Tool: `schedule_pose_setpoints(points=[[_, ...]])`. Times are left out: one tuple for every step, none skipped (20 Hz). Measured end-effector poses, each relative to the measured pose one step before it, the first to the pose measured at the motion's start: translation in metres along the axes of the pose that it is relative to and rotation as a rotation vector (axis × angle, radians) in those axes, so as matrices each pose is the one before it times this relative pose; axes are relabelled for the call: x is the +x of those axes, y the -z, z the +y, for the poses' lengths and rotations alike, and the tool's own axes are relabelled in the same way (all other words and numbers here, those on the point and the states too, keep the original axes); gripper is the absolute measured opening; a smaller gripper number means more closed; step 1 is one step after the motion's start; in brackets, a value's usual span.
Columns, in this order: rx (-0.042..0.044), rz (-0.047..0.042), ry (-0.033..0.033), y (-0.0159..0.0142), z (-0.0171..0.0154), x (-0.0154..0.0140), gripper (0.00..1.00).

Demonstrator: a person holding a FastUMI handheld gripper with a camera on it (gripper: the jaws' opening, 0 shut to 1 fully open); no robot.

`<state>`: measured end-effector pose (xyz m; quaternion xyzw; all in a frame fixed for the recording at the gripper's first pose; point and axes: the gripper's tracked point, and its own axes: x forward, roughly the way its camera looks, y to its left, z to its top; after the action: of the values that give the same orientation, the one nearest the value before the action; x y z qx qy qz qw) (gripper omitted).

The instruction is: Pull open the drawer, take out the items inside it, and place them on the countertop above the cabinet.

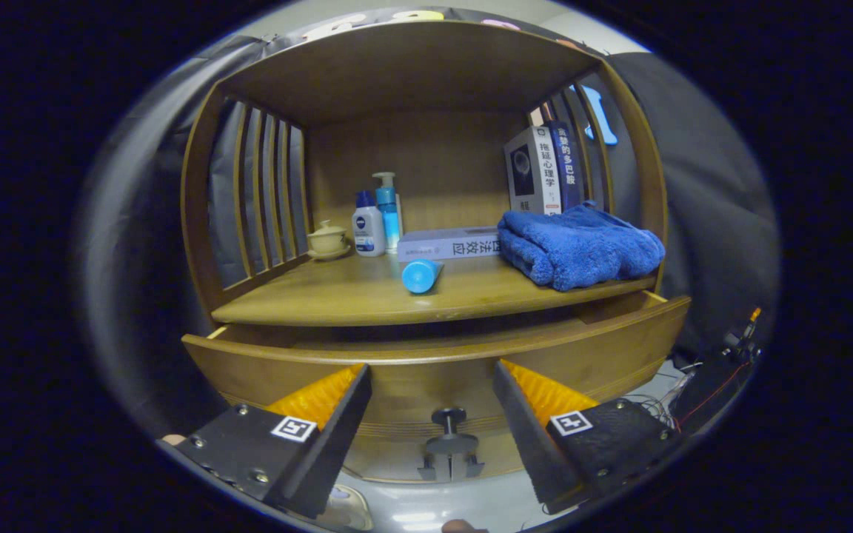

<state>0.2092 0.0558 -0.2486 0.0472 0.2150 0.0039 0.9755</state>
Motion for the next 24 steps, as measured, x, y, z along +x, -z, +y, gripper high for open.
schedule_pose_setpoints(points=[[0.00375,-0.00224,-0.00070,-0.00072,0.00015,0.00242,0.99],[0.00093,-0.00178,0.00111,-0.00087,0.00063,0.00353,0.99],[-0.00276,-0.00149,0.00228,-0.00019,0.00034,0.00219,0.99],[-0.00270,-0.00280,0.00190,-0.00115,0.00011,0.00245,0.99],[-0.00275,-0.00074,0.00064,-0.00041,0.00077,0.00299,0.99],[0.00061,0.00039,0.00195,-0.00058,0.00107,0.00229,0.99],[-0.00337,-0.00114,0.00302,-0.00068,-0.00013,0.00260,0.99],[-0.00751,-0.00186,0.00167,-0.00107,0.00049,0.00175,0.99],[-0.00614,-0.00058,0.00122,-0.00075,0.00003,0.00281,0.99],[-0.00350,-0.00047,0.00048,-0.00112,-0.00018,0.00136,0.99],[-0.00097,0.00058,0.00021,-0.00010,0.00030,0.00182,0.99],[-0.00072,0.00017,-0.00032,-0.00036,0.00005,0.00152,0.99],[0.00001,0.00141,0.00058,-0.00075,0.00015,0.00233,0.99],[-0.00078,-0.00026,0.00164,-0.00056,0.00005,0.00121,0.99],[-0.00346,-0.00037,0.00260,-0.00078,0.00039,0.00204,0.99],[-0.00465,-0.00103,0.00307,-0.00119,0.00003,0.00180,0.99],[-0.00308,-0.00124,0.00316,-0.00042,0.00012,0.00249,0.99],[-0.00402,0.00086,-0.00023,-0.00005,0.00006,0.00064,0.99],[-0.00259,-0.00628,-0.00159,-0.00067,-0.00006,0.00024,0.99],[0.00008,-0.00038,-0.00401,0.00035,0.00014,0.00023,0.99],[0.00550,-0.00243,-0.00422,-0.00035,0.00005,0.00000,0.99],[0.00067,-0.00004,-0.00197,-0.00008,0.00023,0.00016,0.99],[-0.00503,-0.00297,-0.00045,-0.00070,-0.00006,0.00079,0.99],[-0.00424,0.00119,-0.00220,-0.00012,-0.00023,0.00072,0.99]])
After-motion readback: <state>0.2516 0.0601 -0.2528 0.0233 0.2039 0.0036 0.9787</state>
